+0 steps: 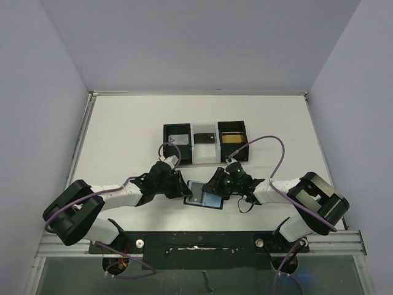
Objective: Take the credit cards out of the card holder
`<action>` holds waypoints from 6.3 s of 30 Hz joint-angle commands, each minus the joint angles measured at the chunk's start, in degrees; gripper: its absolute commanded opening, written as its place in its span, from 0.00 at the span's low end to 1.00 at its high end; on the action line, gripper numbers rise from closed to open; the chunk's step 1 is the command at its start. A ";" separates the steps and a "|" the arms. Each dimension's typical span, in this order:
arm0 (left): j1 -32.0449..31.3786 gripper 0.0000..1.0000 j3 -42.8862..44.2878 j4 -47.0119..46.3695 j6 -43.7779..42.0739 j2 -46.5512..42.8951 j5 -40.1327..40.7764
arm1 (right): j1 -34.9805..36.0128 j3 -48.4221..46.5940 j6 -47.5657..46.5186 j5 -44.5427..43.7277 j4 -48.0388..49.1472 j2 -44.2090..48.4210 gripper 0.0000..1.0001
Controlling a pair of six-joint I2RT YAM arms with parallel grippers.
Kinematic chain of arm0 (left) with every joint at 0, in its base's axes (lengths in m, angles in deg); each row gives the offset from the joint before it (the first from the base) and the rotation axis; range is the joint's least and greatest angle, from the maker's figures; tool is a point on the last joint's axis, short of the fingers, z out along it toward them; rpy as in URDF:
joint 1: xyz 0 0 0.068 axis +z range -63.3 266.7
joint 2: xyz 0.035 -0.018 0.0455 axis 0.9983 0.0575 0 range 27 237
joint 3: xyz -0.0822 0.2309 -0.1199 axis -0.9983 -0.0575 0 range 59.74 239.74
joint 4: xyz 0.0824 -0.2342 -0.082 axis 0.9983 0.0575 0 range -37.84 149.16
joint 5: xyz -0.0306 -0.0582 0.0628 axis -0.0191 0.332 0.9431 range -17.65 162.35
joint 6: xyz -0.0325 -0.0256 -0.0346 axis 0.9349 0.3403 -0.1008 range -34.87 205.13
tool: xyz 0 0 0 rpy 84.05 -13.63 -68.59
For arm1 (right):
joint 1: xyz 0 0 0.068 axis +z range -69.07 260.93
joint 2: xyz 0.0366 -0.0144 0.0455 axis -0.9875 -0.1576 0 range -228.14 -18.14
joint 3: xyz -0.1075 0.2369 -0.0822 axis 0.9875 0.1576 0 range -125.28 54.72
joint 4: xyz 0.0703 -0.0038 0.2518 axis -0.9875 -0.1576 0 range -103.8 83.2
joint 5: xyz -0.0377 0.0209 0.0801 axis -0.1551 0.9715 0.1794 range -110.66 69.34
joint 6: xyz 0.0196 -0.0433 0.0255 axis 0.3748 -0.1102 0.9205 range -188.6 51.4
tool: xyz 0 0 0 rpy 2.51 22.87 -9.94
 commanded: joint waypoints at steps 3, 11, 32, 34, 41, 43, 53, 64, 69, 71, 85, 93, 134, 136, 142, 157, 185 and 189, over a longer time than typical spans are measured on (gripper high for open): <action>-3.06 0.25 2.96 -2.29 -0.88 2.98 2.42 | -3.35 1.54 -2.86 3.16 1.98 0.78 0.24; -4.43 0.14 2.69 -3.65 -0.79 5.34 2.86 | -1.96 0.02 -5.37 3.37 -1.41 1.98 0.23; -4.43 0.00 2.89 -1.43 -2.69 5.49 3.25 | -6.18 3.76 -10.12 17.33 7.46 5.05 0.00; -4.43 0.00 2.93 -1.65 -2.89 5.42 3.17 | -7.76 3.74 -10.99 20.20 7.17 4.21 0.00; -4.43 0.00 3.00 -0.43 -3.50 3.95 3.40 | -10.00 2.06 -16.42 20.25 -1.73 3.54 0.00; -4.41 0.00 3.02 0.56 -3.78 3.19 3.71 | -10.69 2.77 -15.99 20.42 -1.39 3.96 0.00; -4.56 0.00 2.30 0.92 -3.08 -0.27 3.99 | -10.93 5.26 -9.98 17.38 1.22 4.43 0.00; -5.10 0.10 2.33 -4.62 -2.35 -4.13 1.25 | -9.62 5.29 -7.39 15.12 1.72 7.70 0.00; -6.32 0.24 9.85 -5.04 -7.32 1.53 -3.01 | -9.72 4.46 -8.27 13.05 -1.45 6.44 0.00; -6.93 0.24 10.87 -5.43 -7.74 4.60 -4.30 | -9.62 4.96 -7.48 12.95 -0.68 6.16 0.00; -8.38 0.11 11.00 5.33 -8.02 12.99 4.97 | -9.87 8.61 -4.21 11.74 0.27 9.83 0.00; -8.74 0.10 10.06 5.24 -7.39 12.14 5.20 | -9.62 11.71 -0.42 13.05 8.48 9.91 0.05; -10.58 0.05 6.88 2.27 -8.24 12.24 5.00 | -5.16 16.21 6.07 6.62 18.35 9.66 0.10; -10.58 0.05 6.45 2.30 -7.83 11.98 5.52 | -5.19 16.18 5.23 7.37 17.69 9.92 0.04; -10.64 0.05 4.97 0.60 -7.02 11.24 5.71 | -6.36 15.44 0.32 9.88 10.88 12.26 0.10; -10.58 0.03 4.77 0.76 -6.35 11.16 6.39 | -7.10 14.98 0.31 11.73 9.65 11.29 0.00; -11.38 0.02 5.56 1.96 -8.19 8.54 7.98 | -12.27 11.79 -9.64 13.49 -2.00 17.36 0.00; -11.48 0.02 5.94 0.17 -9.89 9.72 6.64 | -12.67 11.82 -10.47 13.92 -3.29 18.82 0.00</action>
